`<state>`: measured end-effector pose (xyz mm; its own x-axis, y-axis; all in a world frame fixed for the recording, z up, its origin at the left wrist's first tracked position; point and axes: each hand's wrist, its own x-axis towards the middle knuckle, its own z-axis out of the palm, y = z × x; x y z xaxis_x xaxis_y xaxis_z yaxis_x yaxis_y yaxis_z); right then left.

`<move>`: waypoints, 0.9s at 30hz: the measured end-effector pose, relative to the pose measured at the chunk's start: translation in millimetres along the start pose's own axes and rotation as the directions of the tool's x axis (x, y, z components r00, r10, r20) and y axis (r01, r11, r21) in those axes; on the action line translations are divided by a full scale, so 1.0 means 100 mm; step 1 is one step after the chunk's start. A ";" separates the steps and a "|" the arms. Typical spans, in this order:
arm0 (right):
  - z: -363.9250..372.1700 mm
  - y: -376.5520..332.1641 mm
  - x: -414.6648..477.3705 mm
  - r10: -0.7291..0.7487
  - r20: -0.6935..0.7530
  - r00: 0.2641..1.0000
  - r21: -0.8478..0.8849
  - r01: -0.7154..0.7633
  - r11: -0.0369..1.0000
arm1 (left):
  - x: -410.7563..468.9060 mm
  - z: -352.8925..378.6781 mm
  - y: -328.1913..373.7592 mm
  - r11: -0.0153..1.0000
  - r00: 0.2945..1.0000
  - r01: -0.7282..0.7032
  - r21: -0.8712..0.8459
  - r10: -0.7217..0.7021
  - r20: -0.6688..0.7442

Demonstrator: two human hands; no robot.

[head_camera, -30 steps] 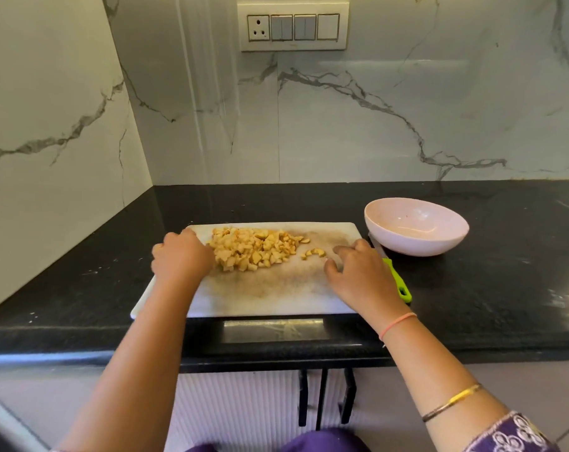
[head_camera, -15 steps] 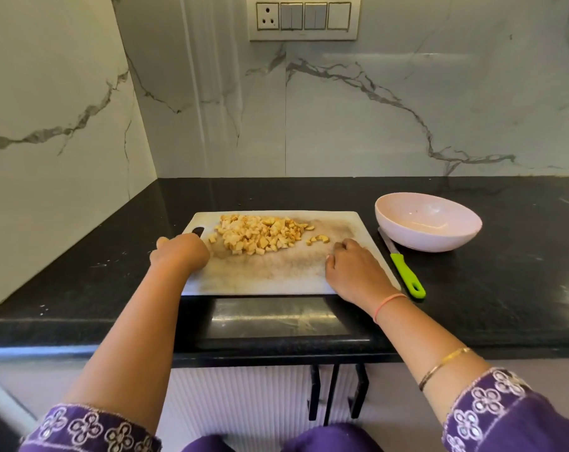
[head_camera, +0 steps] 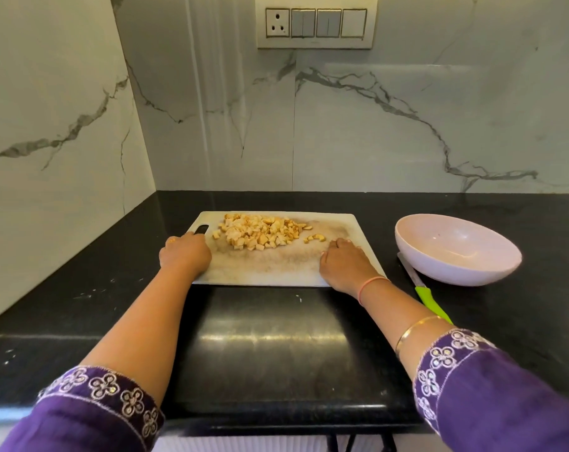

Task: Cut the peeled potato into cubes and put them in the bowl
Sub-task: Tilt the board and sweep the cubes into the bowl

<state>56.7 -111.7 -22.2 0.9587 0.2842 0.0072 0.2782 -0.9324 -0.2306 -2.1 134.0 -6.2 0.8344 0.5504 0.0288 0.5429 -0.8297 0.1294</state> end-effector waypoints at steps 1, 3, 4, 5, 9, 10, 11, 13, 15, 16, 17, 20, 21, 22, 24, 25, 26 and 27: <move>0.01 -0.01 0.05 0.003 0.007 1.000 -0.003 -0.003 1.000 | 0.05 0.01 0.00 1.000 1.000 -0.001 -0.002 0.001 -0.002; 0.03 -0.04 0.13 0.002 0.014 1.000 -0.001 -0.002 1.000 | 0.12 0.03 0.02 1.000 1.000 0.005 -0.009 -0.005 -0.012; 0.04 -0.03 0.15 0.000 0.024 1.000 -0.003 0.000 1.000 | 0.15 0.05 0.02 1.000 1.000 0.005 -0.002 -0.005 -0.015; 0.03 -0.03 0.15 -0.001 0.033 0.999 0.005 0.001 1.000 | 0.15 0.05 0.03 1.000 1.000 0.003 0.002 -0.003 -0.019; 0.02 -0.01 0.32 0.014 0.018 1.000 0.001 -0.014 1.000 | 0.35 0.08 0.10 0.999 0.999 0.006 -0.034 -0.008 -0.052; 0.01 0.00 0.32 0.009 0.013 1.000 -0.001 -0.009 1.000 | 0.35 0.08 0.11 0.999 0.998 0.009 -0.052 -0.012 -0.059; 0.01 0.00 0.33 0.007 0.008 1.000 -0.003 -0.007 1.000 | 0.34 0.08 0.11 0.998 0.997 0.010 -0.066 -0.015 -0.071; 0.02 0.01 0.35 0.006 0.008 1.000 0.013 -0.007 1.000 | 0.35 0.12 0.10 0.994 0.994 0.006 -0.112 -0.018 -0.106; 0.01 0.02 0.37 0.002 0.006 1.000 0.074 -0.002 0.997 | 0.31 0.14 0.11 0.984 0.987 -0.007 -0.179 -0.022 -0.159; -0.01 0.02 0.36 -0.009 0.006 1.000 0.128 0.008 0.992 | 0.28 0.13 0.12 0.977 0.981 -0.021 -0.211 -0.020 -0.192; -0.05 0.02 0.34 -0.029 0.000 1.000 0.189 0.028 0.982 | 0.24 0.11 0.14 0.969 0.973 -0.047 -0.243 -0.011 -0.232; -0.17 0.02 0.20 -0.069 -0.049 0.996 0.363 0.082 0.928 | 0.02 0.06 0.32 0.919 0.945 -0.149 -0.364 0.024 -0.327; -0.21 0.02 0.14 -0.069 -0.090 0.994 0.389 0.099 0.916 | -0.09 0.05 0.41 0.898 0.935 -0.197 -0.393 0.052 -0.351; -0.25 0.02 0.09 -0.068 -0.144 0.987 0.395 0.121 0.911 | -0.18 0.05 0.50 0.877 0.923 -0.255 -0.408 0.095 -0.374; -0.34 0.03 -0.01 -0.064 -0.256 0.965 0.391 0.163 0.906 | -0.39 0.07 0.68 0.831 0.901 -0.357 -0.426 0.187 -0.390; -0.40 0.04 -0.05 -0.066 -0.295 0.953 0.383 0.181 0.906 | -0.48 0.08 0.76 0.812 0.893 -0.392 -0.433 0.221 -0.392; -0.47 0.09 -0.11 -0.070 -0.320 0.945 0.374 0.193 0.907 | -0.58 0.10 0.83 0.797 0.887 -0.416 -0.438 0.249 -0.390; -0.54 0.14 -0.14 -0.071 -0.335 0.939 0.365 0.199 0.909 | -0.64 0.11 0.89 0.779 0.882 -0.435 -0.452 0.268 -0.387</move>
<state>50.7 -141.1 27.4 0.9006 0.2582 0.3496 0.4223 -0.7100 -0.5635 -6.3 23.3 -7.4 0.8447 0.2989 0.4439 0.0170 -0.8440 0.5360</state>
